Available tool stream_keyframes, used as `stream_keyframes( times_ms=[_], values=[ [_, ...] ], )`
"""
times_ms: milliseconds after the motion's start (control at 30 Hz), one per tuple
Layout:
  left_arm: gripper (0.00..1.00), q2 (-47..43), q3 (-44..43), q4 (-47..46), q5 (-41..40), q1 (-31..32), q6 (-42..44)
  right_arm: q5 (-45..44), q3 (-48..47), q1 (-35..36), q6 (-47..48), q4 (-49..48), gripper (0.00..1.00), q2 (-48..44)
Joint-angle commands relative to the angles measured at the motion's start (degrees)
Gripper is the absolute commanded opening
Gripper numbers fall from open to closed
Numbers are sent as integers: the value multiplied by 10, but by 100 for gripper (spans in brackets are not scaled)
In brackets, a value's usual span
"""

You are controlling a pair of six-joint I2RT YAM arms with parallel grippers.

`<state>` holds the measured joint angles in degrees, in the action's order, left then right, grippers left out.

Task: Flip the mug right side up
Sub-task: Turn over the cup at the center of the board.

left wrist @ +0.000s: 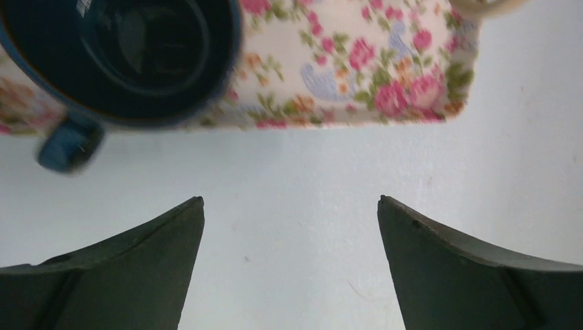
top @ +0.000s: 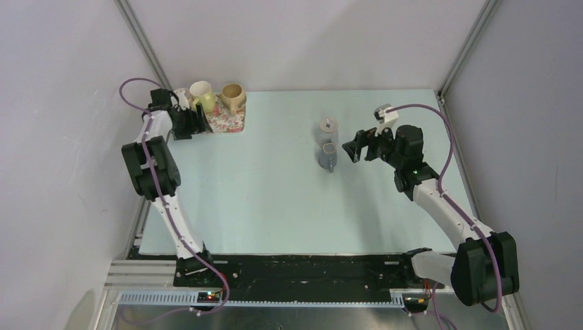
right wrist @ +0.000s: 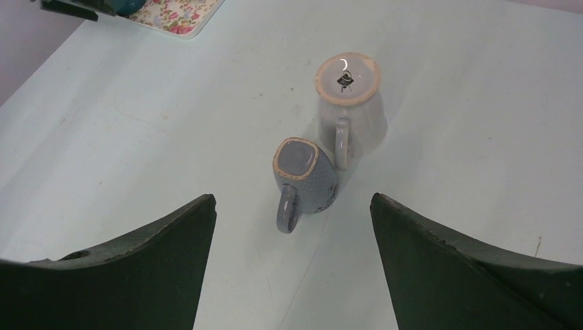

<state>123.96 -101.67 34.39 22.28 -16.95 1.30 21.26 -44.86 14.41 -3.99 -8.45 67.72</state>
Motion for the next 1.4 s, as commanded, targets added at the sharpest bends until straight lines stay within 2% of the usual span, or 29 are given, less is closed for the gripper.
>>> stream_keyframes(
  times_ms=[0, 267, 467, 633, 800, 933, 1267, 1367],
  values=[
    [100, -113, 56, -10, 49, 10, 4, -4, 0, 3, 24, -19, 88, -4],
    [100, -302, 252, -28, 80, 22, 71, -57, -7, 33, 44, -27, 87, 30],
    [100, -434, 378, -28, 46, 22, 133, -125, -82, 97, 81, 42, 84, 100],
    [100, -516, 447, -29, 18, 23, 172, -187, -138, 136, 67, 106, 82, 180],
    [100, -551, 498, -41, 16, 23, 170, -237, -209, 144, 27, 158, 78, 248],
    [100, -577, 522, -57, 11, 23, 166, -284, -277, 156, 11, 244, 78, 318],
    [100, -602, 550, -75, 15, 22, 165, -295, -361, 166, -29, 298, 77, 414],
    [100, -604, 553, -77, 15, 22, 165, -297, -402, 167, -32, 330, 74, 450]
  ],
)
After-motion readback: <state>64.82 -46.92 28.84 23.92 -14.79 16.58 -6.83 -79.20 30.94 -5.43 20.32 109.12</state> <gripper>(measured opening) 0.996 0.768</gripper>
